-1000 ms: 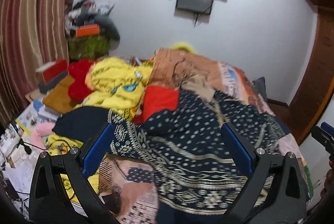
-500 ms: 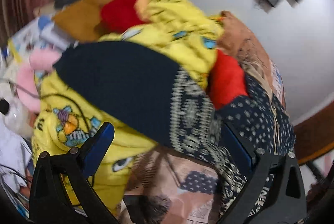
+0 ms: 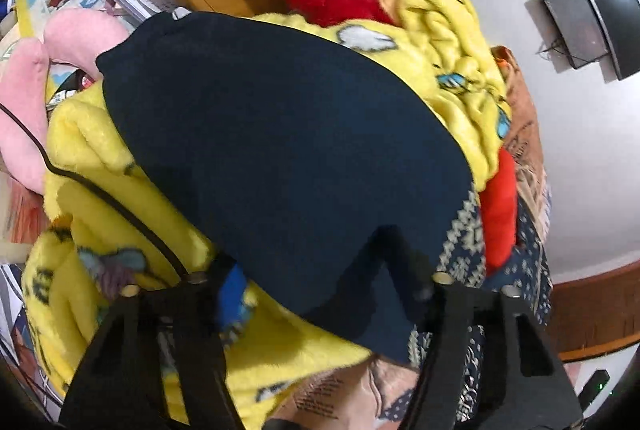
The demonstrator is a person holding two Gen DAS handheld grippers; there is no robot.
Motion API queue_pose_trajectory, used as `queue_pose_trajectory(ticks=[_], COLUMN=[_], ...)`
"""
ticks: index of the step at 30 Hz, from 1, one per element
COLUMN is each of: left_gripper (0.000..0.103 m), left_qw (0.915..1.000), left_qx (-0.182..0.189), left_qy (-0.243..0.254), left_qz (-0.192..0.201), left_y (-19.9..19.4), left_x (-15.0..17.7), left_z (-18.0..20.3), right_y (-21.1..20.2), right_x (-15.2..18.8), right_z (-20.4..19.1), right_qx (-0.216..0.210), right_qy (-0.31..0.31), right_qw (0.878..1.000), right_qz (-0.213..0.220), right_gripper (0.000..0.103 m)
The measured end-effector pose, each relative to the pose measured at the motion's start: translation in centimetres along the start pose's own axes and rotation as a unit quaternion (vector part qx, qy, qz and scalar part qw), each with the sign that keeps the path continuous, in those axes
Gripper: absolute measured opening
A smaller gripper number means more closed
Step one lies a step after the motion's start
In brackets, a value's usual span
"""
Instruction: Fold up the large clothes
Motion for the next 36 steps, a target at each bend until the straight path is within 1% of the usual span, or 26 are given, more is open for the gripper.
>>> queue_pose_trajectory(ticks=[1,3,4,5,6,8,10,13,14,19,23,27,29,31,32,34,36], left_gripper=[0.052,0.039,0.034,0.024,0.018,0.012,0.010,0.008,0.005,0.003,0.003,0.003,0.003,0.003,0.003,0.003,0.003], left_qw=[1.0000,0.9995,0.9986,0.9967,0.9947,0.9879,0.9811,0.9693,0.9659,0.9471,0.9353,0.9213,0.9128,0.9040,0.8978,0.8899,0.8843], left_qx=[-0.003,-0.018,-0.030,-0.047,-0.060,-0.084,-0.098,-0.107,-0.105,-0.061,-0.019,0.033,0.056,0.078,0.086,0.093,0.096], left_qy=[0.002,0.015,0.026,0.042,0.057,0.094,0.126,0.172,0.183,0.250,0.289,0.329,0.353,0.379,0.396,0.418,0.440], left_qz=[0.005,0.022,0.035,0.050,0.062,0.091,0.110,0.141,0.150,0.192,0.203,0.204,0.198,0.182,0.173,0.157,0.123], left_y=[0.0,-0.6,-1.1,-1.6,-2.1,-3.4,-4.4,-6.2,-6.9,-10.9,-12.8,-14.0,-14.0,-13.4,-12.7,-11.3,-8.8], left_x=[-0.2,-0.3,-0.4,-0.5,-0.6,-0.6,-0.4,0.3,0.6,2.9,5.6,9.8,12.4,15.6,17.6,20.4,23.9], left_z=[0.1,0.7,0.9,1.4,1.7,3.1,4.6,7.5,8.2,14.4,19.6,25.6,28.5,31.2,32.7,34.2,35.6], right_y=[0.0,-0.1,-0.1,-0.3,-0.3,-0.6,-0.9,-1.7,-2.0,-3.6,-4.6,-5.5,-6.0,-6.4,-6.6,-7.0,-7.1], right_x=[0.0,0.1,0.1,0.2,0.2,0.3,0.4,0.5,0.5,0.6,0.8,0.7,0.6,0.5,0.4,0.5,0.5], right_z=[0.0,0.0,-0.1,-0.1,0.0,-0.1,-0.2,-0.1,0.0,0.9,1.9,3.3,3.9,4.6,5.0,5.5,6.2], right_qx=[0.000,-0.003,-0.003,-0.004,-0.004,-0.007,-0.011,-0.013,-0.015,-0.018,-0.022,-0.025,-0.026,-0.024,-0.021,-0.016,-0.011], right_qy=[0.000,0.001,0.001,0.001,0.001,0.002,0.004,0.006,0.005,0.017,0.029,0.040,0.044,0.045,0.043,0.039,0.036], right_qw=[1.000,1.000,1.000,1.000,1.000,1.000,1.000,1.000,1.000,0.999,0.998,0.997,0.996,0.996,0.996,0.996,0.996], right_qz=[0.000,0.000,0.001,0.002,0.003,0.004,0.007,0.015,0.017,0.036,0.051,0.064,0.070,0.074,0.077,0.079,0.080], right_gripper=[0.103,0.103,0.103,0.103,0.103,0.103,0.103,0.103,0.103,0.103,0.103,0.103,0.103,0.103,0.103,0.103,0.103])
Point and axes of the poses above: each gripper's, at about its wrist camera, not at the fingertips, and y roughly the way its jaws point, z to its right, x to its underside, the point moved 5 cm from there along y, roughly the way its jaws point, and after that the axes turned 13 degrees about -y, right-handed, at the moved point
